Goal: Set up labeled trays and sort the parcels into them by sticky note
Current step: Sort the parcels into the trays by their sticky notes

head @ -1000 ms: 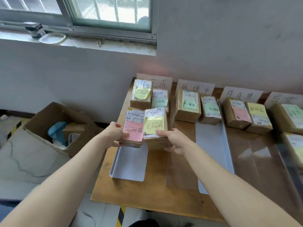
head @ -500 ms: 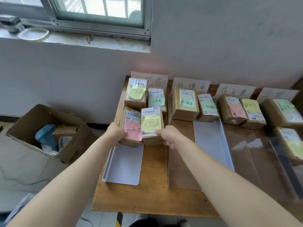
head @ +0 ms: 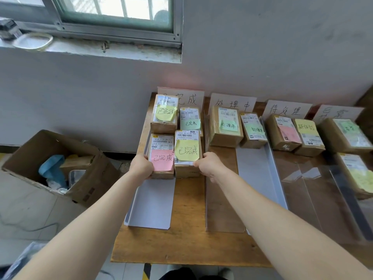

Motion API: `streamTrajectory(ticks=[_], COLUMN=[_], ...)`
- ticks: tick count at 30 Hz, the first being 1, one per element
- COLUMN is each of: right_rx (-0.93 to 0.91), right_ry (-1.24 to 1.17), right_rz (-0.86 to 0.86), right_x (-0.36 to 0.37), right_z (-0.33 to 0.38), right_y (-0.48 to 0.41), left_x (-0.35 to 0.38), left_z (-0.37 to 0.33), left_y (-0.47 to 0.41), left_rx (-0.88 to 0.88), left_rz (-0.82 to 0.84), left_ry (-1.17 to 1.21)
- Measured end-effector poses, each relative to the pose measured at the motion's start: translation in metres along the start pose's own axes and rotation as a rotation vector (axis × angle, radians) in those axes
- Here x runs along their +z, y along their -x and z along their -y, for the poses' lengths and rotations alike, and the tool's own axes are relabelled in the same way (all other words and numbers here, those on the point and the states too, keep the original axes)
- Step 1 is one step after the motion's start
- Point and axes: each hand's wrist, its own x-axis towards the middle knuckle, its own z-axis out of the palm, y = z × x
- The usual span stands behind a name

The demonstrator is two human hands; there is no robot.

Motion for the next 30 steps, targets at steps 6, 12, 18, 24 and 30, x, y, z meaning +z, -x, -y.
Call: streamTrajectory(ticks=[6,12,18,24,30], right_rx=[-0.176,-0.483,-0.779,-0.996,-1.098], right_ry=[0.218,0.37,0.507,0.558,0.584], right_rz=[-0.14,-0.275,-0.485,-0.77,-0.995], right_x=[-0.011,-0.033,-0.07,-0.124,-0.183], right_z=[0.012,0.045,0.078,0.083,0.058], right_y=[0.012,0.037,0.088,0.143,0.177], left_x=[-0.011,-0.026,-0.039,-0.039,-0.006], left_z=[-0.014,-0.059,-0.134,-0.192,-0.224], left_y=[0.005,0.036,0.107,0.173,0.237], left_rx=[0.116,0.351,0.797,1.234,1.501], left_rz=[-0.118,-0.168,-0.205,-0.411,-0.589], left_ry=[-0.3,-0.388,-0.321,-0.267,-0.251])
